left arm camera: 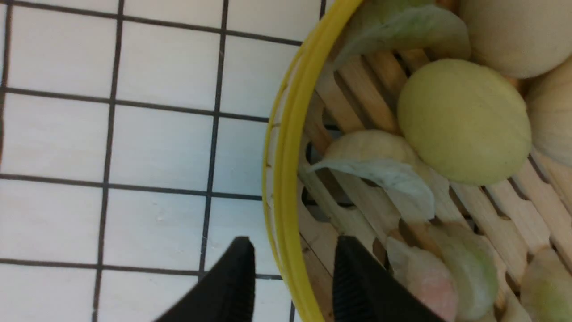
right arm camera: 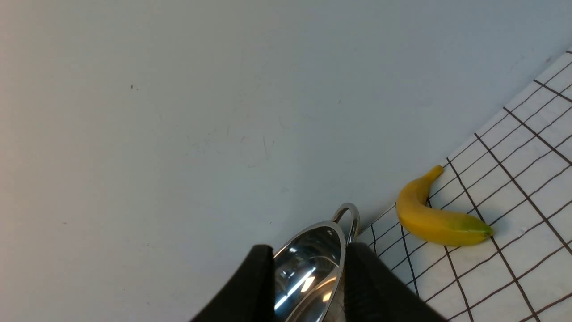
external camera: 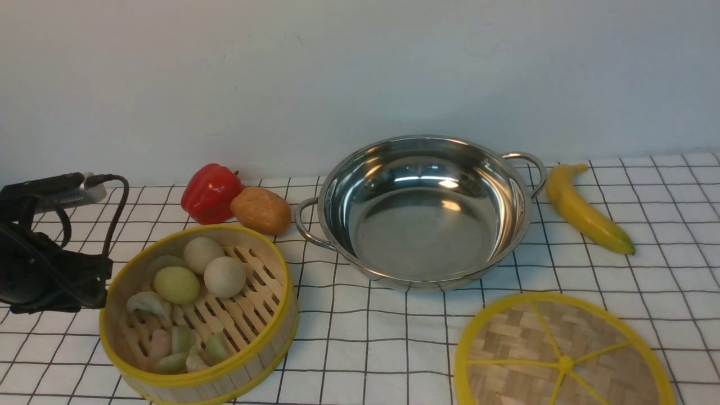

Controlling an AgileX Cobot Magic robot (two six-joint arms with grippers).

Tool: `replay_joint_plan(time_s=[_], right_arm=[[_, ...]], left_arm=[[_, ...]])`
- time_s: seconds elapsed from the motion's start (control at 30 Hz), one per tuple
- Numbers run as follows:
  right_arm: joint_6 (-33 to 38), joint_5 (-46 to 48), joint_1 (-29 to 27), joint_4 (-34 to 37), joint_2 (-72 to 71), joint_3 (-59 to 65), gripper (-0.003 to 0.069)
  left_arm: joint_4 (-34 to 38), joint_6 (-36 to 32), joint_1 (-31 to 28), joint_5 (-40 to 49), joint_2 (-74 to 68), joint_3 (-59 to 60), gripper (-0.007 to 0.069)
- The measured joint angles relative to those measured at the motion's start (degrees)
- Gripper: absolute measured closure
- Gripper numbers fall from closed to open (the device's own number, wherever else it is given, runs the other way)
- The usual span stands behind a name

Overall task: Place the steamer in the pot on the white tablecloth, and put the lid on the steamer.
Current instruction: 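Grasp the rim of the steamer basket holding the buns with the left gripper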

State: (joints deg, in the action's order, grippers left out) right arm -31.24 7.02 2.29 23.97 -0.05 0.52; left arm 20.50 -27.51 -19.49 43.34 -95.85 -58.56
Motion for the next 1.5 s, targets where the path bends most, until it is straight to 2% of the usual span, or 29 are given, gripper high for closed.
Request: replay_joint_plan(time_s=[0.4,0.63,1.1,1.27,1.4,1.5], right_arm=[[0.1,0.3,0.0,0.0,0.0,0.0,0.0417],[0.1,0.3,0.0,0.0,0.0,0.0,0.0417],[0.1,0.3,0.0,0.0,0.0,0.0,0.0417],[0.1,0.3,0.0,0.0,0.0,0.0,0.0417],[0.1,0.3,0.0,0.0,0.0,0.0,0.0417],[0.1,0.3,0.0,0.0,0.0,0.0,0.0417]], left_arm=[[0.4,0.3,0.0,-0.5,-6.0,0.0,0.0386],[1.6,0.6,0.3,-1.7,-8.4,0.0,0.0454],[2.0,3.7,0.3,-2.1,-9.1,-0.2,0.0480],[-3.2,6.3,0.4,-1.4,-9.4,-1.6,0.0589],[-8.2,9.5,0.4,2.1,-9.4,-4.1,0.0592],[-12.9,11.3,0.2,8.4,-9.3,-9.2,0.0592]])
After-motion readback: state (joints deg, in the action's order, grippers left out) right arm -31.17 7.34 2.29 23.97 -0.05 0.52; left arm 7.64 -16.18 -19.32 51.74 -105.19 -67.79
